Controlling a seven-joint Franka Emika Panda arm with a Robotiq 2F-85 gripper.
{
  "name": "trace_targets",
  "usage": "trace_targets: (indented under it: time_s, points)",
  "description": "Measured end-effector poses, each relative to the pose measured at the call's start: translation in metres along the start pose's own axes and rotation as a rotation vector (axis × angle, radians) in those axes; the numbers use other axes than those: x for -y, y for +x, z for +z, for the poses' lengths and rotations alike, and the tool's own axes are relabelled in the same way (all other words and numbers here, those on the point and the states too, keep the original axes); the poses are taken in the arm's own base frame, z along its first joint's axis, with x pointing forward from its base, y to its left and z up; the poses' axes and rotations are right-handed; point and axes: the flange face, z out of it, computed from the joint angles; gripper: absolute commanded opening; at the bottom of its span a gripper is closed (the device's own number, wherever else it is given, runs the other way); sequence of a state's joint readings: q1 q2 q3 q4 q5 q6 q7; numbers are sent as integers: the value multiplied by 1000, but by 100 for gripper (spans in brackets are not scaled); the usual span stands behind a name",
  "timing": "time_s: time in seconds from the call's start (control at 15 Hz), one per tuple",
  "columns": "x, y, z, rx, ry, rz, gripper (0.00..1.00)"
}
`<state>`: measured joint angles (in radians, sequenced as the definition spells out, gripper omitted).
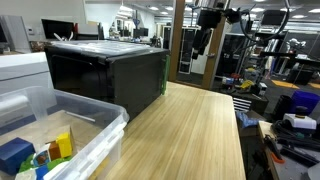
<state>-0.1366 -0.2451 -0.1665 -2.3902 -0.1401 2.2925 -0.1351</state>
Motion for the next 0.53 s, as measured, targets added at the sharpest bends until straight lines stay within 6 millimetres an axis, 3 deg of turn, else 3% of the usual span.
trace_targets:
  time_s: [0.53]
  points:
    - [-2, 34, 21, -20, 36, -126, 100]
